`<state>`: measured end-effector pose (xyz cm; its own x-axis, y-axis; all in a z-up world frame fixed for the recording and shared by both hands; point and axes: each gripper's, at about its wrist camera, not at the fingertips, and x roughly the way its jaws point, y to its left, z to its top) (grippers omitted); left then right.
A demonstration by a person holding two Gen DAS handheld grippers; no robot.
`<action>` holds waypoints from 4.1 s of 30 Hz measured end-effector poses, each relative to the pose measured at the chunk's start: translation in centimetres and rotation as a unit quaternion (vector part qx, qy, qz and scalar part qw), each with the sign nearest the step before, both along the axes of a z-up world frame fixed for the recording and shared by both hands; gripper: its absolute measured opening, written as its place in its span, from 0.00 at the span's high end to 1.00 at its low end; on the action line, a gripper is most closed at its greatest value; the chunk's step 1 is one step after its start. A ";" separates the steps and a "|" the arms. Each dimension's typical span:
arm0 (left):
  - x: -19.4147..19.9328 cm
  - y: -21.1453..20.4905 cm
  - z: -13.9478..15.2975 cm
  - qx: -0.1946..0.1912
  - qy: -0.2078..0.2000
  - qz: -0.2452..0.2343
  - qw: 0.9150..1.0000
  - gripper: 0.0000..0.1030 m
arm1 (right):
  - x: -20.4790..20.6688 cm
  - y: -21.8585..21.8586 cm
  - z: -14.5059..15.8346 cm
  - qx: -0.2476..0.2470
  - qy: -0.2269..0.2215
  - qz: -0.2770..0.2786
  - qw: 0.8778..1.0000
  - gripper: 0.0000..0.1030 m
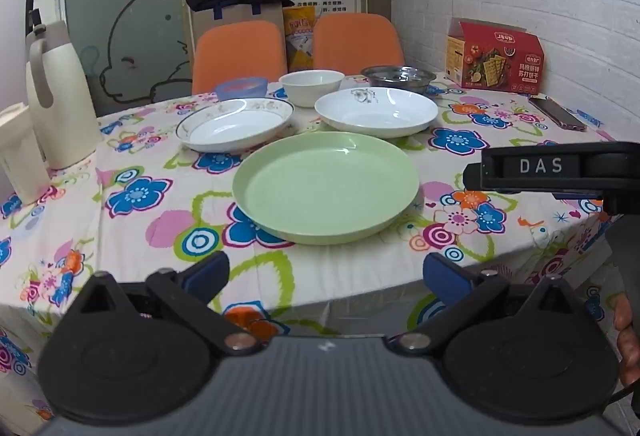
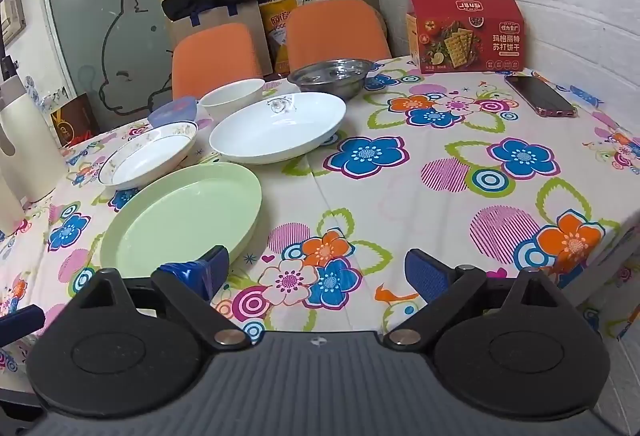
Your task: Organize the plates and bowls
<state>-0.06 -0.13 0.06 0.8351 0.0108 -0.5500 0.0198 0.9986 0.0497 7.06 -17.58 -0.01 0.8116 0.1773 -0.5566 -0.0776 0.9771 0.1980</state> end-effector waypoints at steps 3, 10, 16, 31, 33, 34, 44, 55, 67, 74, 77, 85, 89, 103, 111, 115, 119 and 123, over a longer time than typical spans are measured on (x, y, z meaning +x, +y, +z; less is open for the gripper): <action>-0.1 -0.1 0.1 -0.002 0.002 0.000 1.000 0.00 | 0.1 0.2 -0.2 -0.003 0.004 0.002 1.000 0.20; -0.1 0.1 0.0 -0.001 0.003 0.001 1.000 0.00 | -0.1 0.0 0.5 0.002 0.000 0.005 1.000 0.20; 0.1 0.3 -0.1 -0.004 0.005 0.004 1.000 0.00 | 0.0 0.1 0.1 0.001 0.000 0.003 1.000 0.20; 0.2 0.4 -0.2 -0.006 0.006 0.004 1.000 0.00 | -0.1 0.6 0.0 -0.004 0.000 0.007 1.000 0.20; 0.2 0.4 -0.2 -0.005 0.006 0.005 1.000 0.00 | 0.0 0.6 0.0 -0.004 0.000 0.008 1.000 0.20; 0.2 0.4 -0.2 -0.005 0.006 0.005 1.000 0.00 | 0.0 0.6 0.0 -0.004 0.001 0.008 1.000 0.20; 0.1 0.4 -0.2 -0.004 0.006 0.005 1.000 0.00 | -0.1 0.7 0.0 -0.006 0.000 0.008 1.000 0.20; 0.1 0.5 -0.1 -0.006 0.006 0.005 1.000 0.00 | 0.0 0.9 0.0 -0.007 0.001 0.013 1.000 0.20; 1.2 1.9 0.3 -0.019 0.007 0.014 1.000 0.00 | 0.4 0.9 -0.1 -0.006 0.005 0.013 1.000 0.20; 4.3 5.6 0.8 -0.038 0.017 0.053 0.998 0.00 | 2.1 0.5 -0.6 0.004 0.013 0.003 1.000 0.20; 6.3 7.2 0.8 -0.050 0.033 0.067 0.996 0.00 | 3.1 0.2 -0.9 0.016 0.019 -0.002 1.000 0.20; 12.4 9.3 0.0 -0.069 0.081 0.076 0.991 0.00 | 6.8 2.1 -1.8 0.002 0.052 0.034 0.998 0.20; 14.4 9.6 -0.8 -0.078 0.102 0.061 0.990 0.00 | 8.5 3.5 -2.1 -0.018 0.059 0.059 0.996 0.20; 16.5 8.4 -2.6 -0.039 0.112 0.027 0.993 0.04 | 8.9 5.6 -3.3 -0.079 -0.004 0.131 0.988 0.18; 16.6 8.8 -2.5 -0.043 0.113 0.025 0.992 0.08 | 10.0 6.5 -3.2 -0.075 -0.008 0.157 0.985 0.18; 16.8 8.5 -2.2 -0.043 0.118 0.008 0.992 0.16 | 9.9 6.6 -3.1 -0.075 -0.005 0.175 0.982 0.18; 17.4 8.5 -1.9 -0.043 0.136 -0.006 0.990 0.17 | 10.0 6.7 -2.7 -0.076 0.011 0.200 0.977 0.19; 17.9 8.4 -1.7 -0.048 0.150 -0.024 0.987 0.23 | 9.9 6.9 -2.4 -0.091 0.027 0.215 0.972 0.19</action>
<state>17.82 8.32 -1.65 0.6327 -0.0897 -0.7692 0.0671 0.9959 -0.0610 16.91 -10.72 -2.37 0.6531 0.3878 -0.6504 -0.4805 0.8761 0.0398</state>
